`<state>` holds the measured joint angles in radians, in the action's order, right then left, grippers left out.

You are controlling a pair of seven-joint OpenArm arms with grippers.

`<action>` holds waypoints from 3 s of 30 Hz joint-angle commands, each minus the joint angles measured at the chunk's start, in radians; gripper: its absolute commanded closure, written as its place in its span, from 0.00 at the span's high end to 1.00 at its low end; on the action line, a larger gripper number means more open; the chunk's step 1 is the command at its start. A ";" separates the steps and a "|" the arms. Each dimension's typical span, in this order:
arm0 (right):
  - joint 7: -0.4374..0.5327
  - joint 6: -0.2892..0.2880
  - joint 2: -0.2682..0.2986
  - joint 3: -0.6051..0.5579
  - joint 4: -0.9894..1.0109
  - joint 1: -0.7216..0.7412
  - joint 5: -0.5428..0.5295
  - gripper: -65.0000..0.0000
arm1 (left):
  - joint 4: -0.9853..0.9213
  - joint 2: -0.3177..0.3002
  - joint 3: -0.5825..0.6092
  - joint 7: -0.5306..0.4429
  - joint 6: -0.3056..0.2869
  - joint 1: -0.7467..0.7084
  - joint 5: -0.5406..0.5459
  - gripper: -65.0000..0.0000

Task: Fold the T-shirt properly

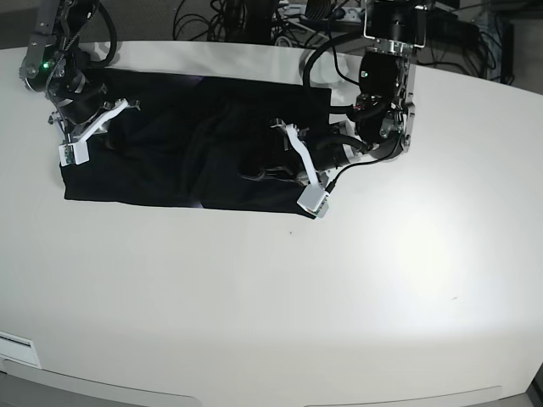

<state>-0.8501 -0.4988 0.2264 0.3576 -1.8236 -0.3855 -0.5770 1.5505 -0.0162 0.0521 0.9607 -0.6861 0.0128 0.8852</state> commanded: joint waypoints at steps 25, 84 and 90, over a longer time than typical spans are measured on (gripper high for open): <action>-0.124 0.153 0.109 0.124 -0.086 0.121 0.067 0.56 | -0.035 -0.184 0.097 -0.176 0.029 -0.085 -0.192 0.00; -0.255 0.100 0.281 0.155 -0.154 0.200 -0.188 0.00 | -0.027 -0.297 -0.062 -0.115 -0.012 -0.013 0.100 0.43; -0.273 0.083 0.261 0.155 -0.222 0.200 -0.424 0.00 | -0.027 -0.297 -0.062 -0.115 -0.012 -0.015 0.101 0.43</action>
<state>-1.1435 -0.4145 0.4725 0.5056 -2.0281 -0.1967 -0.9810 1.5089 -0.3054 -0.0063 0.8642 -0.6922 -0.0166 0.9619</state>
